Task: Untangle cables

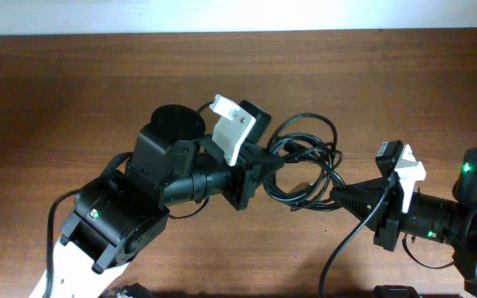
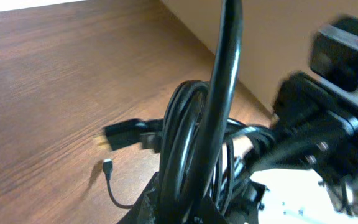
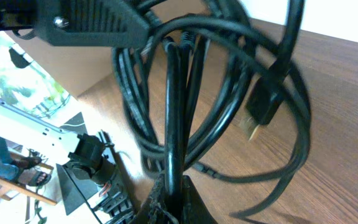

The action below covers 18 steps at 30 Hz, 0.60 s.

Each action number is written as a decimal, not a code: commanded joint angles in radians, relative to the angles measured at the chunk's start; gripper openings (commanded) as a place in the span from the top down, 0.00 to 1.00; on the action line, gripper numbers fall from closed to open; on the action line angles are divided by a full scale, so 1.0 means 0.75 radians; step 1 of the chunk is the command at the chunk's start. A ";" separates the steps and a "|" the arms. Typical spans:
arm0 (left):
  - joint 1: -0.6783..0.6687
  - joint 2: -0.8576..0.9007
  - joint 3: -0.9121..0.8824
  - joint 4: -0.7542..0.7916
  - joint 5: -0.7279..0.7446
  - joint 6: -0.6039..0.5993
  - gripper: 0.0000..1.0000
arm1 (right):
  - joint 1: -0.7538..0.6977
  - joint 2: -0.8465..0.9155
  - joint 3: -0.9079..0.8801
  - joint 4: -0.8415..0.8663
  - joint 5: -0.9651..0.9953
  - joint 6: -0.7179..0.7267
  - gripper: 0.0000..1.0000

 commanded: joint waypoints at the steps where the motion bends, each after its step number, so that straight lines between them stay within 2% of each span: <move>1: 0.003 -0.004 0.031 0.018 -0.216 -0.292 1.00 | -0.007 -0.004 0.005 -0.013 -0.073 -0.005 0.96; 6: 0.003 -0.004 0.031 0.009 -0.259 -0.444 1.00 | -0.007 -0.004 0.005 -0.013 -0.081 -0.005 0.96; 10: 0.003 -0.004 0.031 0.009 -0.279 -0.638 1.00 | -0.007 -0.004 0.005 -0.014 -0.076 0.002 0.96; 12: 0.003 -0.004 0.031 0.009 -0.279 -0.650 1.00 | -0.007 -0.004 0.005 -0.014 -0.075 0.017 0.96; 16: 0.003 -0.004 0.031 0.013 -0.279 -0.669 1.00 | -0.007 -0.004 0.005 0.020 0.074 0.202 0.96; 18: 0.003 -0.004 0.031 0.011 -0.340 -0.773 1.00 | -0.007 -0.004 0.005 0.064 0.179 0.368 0.96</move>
